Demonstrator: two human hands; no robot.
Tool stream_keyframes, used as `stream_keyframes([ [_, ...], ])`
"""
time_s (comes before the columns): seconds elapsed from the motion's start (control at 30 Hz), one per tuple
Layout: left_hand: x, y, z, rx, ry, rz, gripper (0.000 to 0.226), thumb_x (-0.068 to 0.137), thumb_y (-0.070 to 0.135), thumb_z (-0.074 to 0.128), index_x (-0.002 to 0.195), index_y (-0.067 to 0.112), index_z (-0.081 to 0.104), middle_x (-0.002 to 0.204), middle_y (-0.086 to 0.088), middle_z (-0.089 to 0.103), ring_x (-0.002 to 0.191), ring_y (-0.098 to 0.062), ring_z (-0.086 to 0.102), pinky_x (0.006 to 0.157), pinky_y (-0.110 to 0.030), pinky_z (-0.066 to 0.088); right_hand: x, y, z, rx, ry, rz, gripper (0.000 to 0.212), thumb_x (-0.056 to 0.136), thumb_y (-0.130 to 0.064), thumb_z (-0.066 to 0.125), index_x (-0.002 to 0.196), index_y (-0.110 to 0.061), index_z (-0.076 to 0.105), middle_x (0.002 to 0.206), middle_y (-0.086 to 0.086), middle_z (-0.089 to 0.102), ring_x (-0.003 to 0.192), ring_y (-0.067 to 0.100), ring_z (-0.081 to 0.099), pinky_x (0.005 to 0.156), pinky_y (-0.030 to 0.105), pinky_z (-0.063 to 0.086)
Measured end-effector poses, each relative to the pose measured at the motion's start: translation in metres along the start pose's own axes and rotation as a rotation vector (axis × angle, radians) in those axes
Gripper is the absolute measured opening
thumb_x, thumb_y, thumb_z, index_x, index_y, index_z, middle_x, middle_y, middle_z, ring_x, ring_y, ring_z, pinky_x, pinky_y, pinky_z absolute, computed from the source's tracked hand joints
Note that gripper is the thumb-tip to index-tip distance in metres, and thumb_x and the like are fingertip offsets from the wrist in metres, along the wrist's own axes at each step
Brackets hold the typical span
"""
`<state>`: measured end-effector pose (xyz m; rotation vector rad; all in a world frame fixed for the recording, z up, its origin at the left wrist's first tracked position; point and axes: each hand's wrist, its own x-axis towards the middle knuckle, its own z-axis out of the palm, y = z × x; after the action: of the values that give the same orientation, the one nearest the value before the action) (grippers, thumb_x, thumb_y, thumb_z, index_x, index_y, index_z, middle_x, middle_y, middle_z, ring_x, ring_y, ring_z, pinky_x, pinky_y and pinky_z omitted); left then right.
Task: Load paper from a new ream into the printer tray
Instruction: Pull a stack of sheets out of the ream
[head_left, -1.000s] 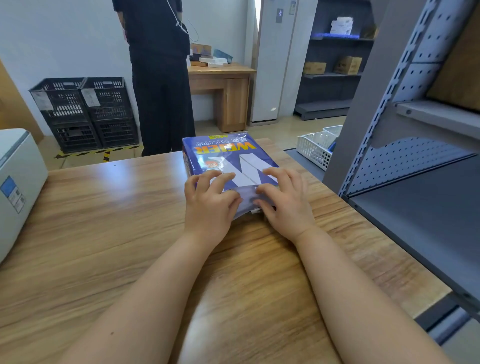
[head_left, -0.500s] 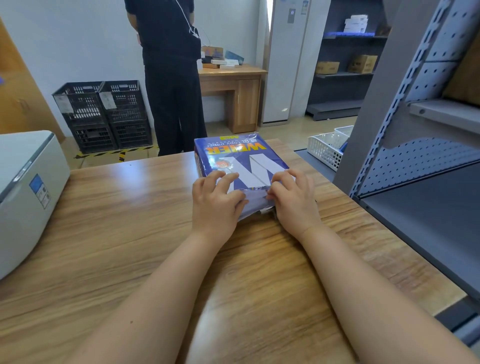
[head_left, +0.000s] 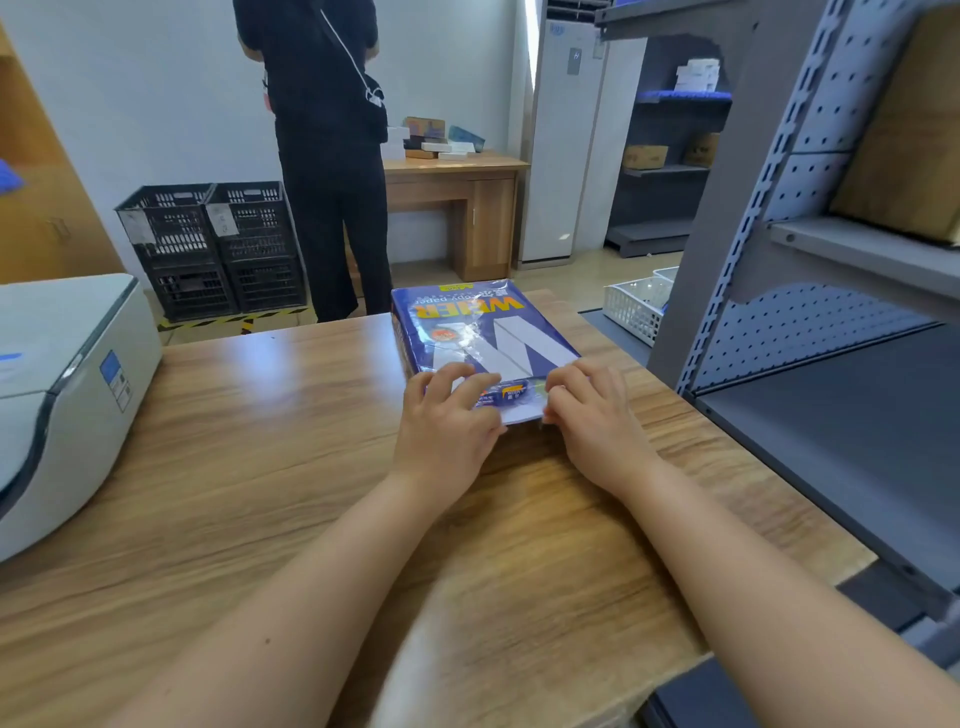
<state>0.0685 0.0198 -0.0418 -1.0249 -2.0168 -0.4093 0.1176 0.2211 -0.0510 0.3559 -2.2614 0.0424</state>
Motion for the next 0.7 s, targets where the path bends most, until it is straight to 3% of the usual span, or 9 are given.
stream_keyframes([
  [0.1,-0.008,0.009,-0.006,0.005,-0.025,0.012,0.015,0.074,0.025,0.075,0.061,0.021,0.07,0.116,0.0,0.07,0.111,-0.026,0.051,0.093,-0.045,0.04,-0.011,-0.003,-0.008,0.023,0.023,-0.005,0.009,0.082,-0.008,0.058,0.074,-0.009,0.055,0.094,0.007,0.065,0.097,0.026,0.046,0.076,0.039,0.034],
  [0.2,-0.015,0.02,-0.012,0.017,-0.069,0.036,0.021,0.08,0.025,0.069,0.06,0.02,0.069,0.124,-0.004,0.067,0.119,-0.032,0.055,0.101,-0.06,0.036,-0.021,-0.006,-0.017,0.025,0.035,-0.03,0.012,0.079,-0.003,0.063,0.075,-0.01,0.054,0.093,0.007,0.065,0.094,0.027,0.046,0.074,0.042,0.04],
  [0.37,-0.021,0.034,-0.022,0.027,-0.095,0.026,0.029,0.085,0.029,0.058,0.06,0.021,0.069,0.126,-0.004,0.066,0.127,-0.036,0.052,0.101,-0.068,0.031,-0.032,-0.012,-0.03,-0.015,0.035,-0.019,0.02,0.071,0.004,0.073,0.074,-0.01,0.059,0.092,0.006,0.066,0.094,0.026,0.046,0.077,0.035,0.031],
  [0.47,-0.022,0.039,-0.027,0.003,-0.085,0.017,0.025,0.083,0.028,0.061,0.06,0.021,0.069,0.119,-0.002,0.07,0.126,-0.032,0.053,0.099,-0.069,0.033,-0.04,-0.014,-0.039,0.046,0.009,0.007,0.008,0.078,-0.008,0.071,0.076,-0.01,0.063,0.094,0.005,0.067,0.094,0.024,0.049,0.078,0.034,0.034],
  [0.6,-0.026,0.043,-0.032,-0.055,-0.038,-0.028,0.023,0.082,0.031,0.06,0.064,0.021,0.071,0.103,0.006,0.074,0.112,-0.029,0.062,0.1,-0.062,0.034,-0.045,-0.012,-0.061,0.271,-0.051,0.256,0.023,0.088,-0.035,0.06,0.098,-0.018,0.072,0.104,-0.003,0.067,0.101,0.018,0.057,0.087,0.035,0.043],
  [0.7,-0.031,0.045,-0.035,-0.088,0.021,-0.066,0.024,0.081,0.033,0.059,0.064,0.022,0.071,0.095,0.008,0.074,0.103,-0.024,0.062,0.101,-0.053,0.034,-0.037,-0.007,-0.08,0.562,-0.107,0.642,0.025,0.094,-0.019,0.057,0.117,-0.021,0.066,0.109,-0.014,0.062,0.105,0.006,0.054,0.089,0.023,0.04],
])
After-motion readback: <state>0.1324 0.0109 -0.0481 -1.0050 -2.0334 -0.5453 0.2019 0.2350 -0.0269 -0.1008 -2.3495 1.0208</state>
